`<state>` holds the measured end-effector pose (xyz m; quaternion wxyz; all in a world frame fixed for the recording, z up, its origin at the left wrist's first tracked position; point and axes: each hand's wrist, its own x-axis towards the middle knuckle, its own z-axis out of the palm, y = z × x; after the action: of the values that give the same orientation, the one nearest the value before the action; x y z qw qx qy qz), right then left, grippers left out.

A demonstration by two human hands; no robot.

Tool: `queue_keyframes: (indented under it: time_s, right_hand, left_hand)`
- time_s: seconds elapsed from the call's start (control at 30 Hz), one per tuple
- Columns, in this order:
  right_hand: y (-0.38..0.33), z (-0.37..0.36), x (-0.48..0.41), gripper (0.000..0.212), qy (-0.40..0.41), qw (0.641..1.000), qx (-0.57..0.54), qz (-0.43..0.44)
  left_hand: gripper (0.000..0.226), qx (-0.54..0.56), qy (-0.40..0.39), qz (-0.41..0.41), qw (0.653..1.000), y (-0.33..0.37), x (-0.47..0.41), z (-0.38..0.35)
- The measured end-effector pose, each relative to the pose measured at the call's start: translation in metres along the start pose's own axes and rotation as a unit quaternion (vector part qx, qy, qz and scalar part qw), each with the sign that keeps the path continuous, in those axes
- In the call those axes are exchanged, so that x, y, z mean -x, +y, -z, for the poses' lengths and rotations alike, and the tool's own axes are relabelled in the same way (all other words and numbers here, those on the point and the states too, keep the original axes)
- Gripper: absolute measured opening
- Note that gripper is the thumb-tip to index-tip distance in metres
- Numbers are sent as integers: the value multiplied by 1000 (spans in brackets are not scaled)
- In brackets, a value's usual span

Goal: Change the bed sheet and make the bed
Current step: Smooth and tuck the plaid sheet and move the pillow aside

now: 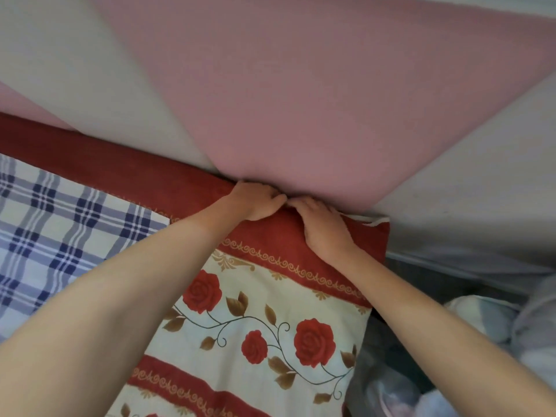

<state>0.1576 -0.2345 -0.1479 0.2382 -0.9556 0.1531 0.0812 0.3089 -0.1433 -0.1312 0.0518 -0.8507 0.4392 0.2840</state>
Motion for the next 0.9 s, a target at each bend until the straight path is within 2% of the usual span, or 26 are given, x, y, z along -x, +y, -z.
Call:
queue_keyframes:
  time_s: [0.03, 0.07, 0.13, 0.2, 0.27, 0.37, 0.47, 0.63, 0.73, 0.8, 0.83, 0.9]
  right_hand:
    - [4, 2, 4, 48, -27, 999, 0, 38]
    - [8, 4, 5, 47, -61, 997, -3, 38]
    - [20, 6, 5, 41, -119, 993, -4, -22]
    - [28, 13, 7, 44, -157, 985, -28, -72]
    - [27, 20, 11, 45, -165, 981, -68, -78]
    - [19, 28, 18, 50, -154, 980, -95, -84]
    - [17, 40, 8, 57, -145, 968, -141, -145]
    - [13, 47, -12, 57, -241, 934, -218, -148]
    - [14, 40, -15, 40, -238, 921, -272, -147]
    - [20, 39, -19, 15, -221, 912, -306, -159]
    - [22, 40, -21, 10, -214, 910, -314, -163]
    - [22, 43, -22, 17, -207, 903, -336, -169]
  left_hand:
    - [50, 26, -12, 26, 999, 0, -5, 1]
    - [50, 39, -20, 45, 998, -2, -9, 2]
    - [44, 18, -50, 60, 997, -5, -16, 1]
    - [40, -18, -87, 75, 993, -5, -19, -1]
    - [40, -26, -116, 96, 988, -7, -19, 4]
    - [38, 15, -149, 63, 987, -15, -17, 16]
    - [31, 23, -184, 11, 983, -20, -14, 29]
    - [30, 34, -231, 27, 972, -29, -13, 46]
    - [19, 35, -250, 23, 967, -32, -12, 52]
    - [25, 30, -249, -3, 968, -29, -14, 50]
    - [26, 30, -244, -11, 969, -28, -15, 49]
    - [23, 39, -242, -17, 969, -28, -16, 44]
